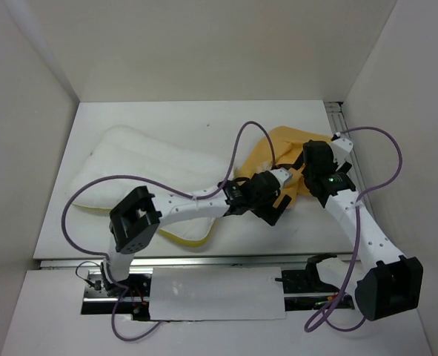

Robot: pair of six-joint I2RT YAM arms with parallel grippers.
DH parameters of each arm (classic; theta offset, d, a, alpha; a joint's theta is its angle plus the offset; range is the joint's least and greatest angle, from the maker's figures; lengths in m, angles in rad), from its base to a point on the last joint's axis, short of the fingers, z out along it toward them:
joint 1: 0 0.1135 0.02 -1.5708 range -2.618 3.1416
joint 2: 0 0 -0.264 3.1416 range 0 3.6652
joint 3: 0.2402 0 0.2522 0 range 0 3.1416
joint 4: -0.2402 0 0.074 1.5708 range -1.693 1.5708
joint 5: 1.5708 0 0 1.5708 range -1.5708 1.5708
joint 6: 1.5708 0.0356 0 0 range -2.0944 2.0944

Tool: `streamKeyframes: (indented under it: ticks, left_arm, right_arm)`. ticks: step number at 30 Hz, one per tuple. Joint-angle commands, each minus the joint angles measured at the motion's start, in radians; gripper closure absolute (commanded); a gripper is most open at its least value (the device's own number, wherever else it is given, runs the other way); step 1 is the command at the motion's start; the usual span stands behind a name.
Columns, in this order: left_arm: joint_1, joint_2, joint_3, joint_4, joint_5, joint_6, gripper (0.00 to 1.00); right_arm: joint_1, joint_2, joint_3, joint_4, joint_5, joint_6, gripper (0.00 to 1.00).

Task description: Put the pillow into the pillowcase

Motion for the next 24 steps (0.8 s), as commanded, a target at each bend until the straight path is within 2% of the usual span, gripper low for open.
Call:
streamKeyframes:
  ticks: [1,8,12,14,15,16,17,18,24]
  left_arm:
    - [0.005,0.084,0.095,0.036,-0.027,-0.024,0.00]
    - [0.005,0.236,0.195,0.047,-0.207,-0.120,0.00]
    - [0.042,0.297,0.244,0.058,-0.209,-0.170,0.00]
    - [0.061,0.306,0.262,0.067,-0.172,-0.193,0.16]
    - [0.074,0.306,0.273,0.067,-0.172,-0.193,0.48]
    - [0.075,0.306,0.273,0.067,-0.189,-0.203,0.72]
    - [0.075,0.290,0.273,0.057,-0.201,-0.203,0.91]
    - [0.085,0.256,0.273,0.057,-0.215,-0.203,1.00]
    - [0.085,0.066,0.173,0.078,-0.359,-0.121,1.00]
  right_arm:
    - [-0.030,-0.026,0.023,-0.058,0.119,0.066,0.00]
    - [-0.082,-0.056,-0.021,-0.010,0.077,0.087,0.00]
    - [-0.082,-0.056,-0.041,0.043,-0.008,0.087,0.00]
    - [-0.082,-0.065,-0.052,0.043,-0.019,0.078,0.00]
    - [-0.082,-0.065,-0.052,0.029,-0.010,0.078,0.00]
    - [-0.082,-0.065,-0.052,0.008,0.000,0.087,0.00]
    - [-0.082,-0.065,-0.052,-0.002,0.001,0.087,0.00]
    - [-0.082,-0.075,-0.052,-0.002,0.013,0.087,0.00]
    - [-0.082,-0.115,-0.089,0.006,0.047,0.109,0.02]
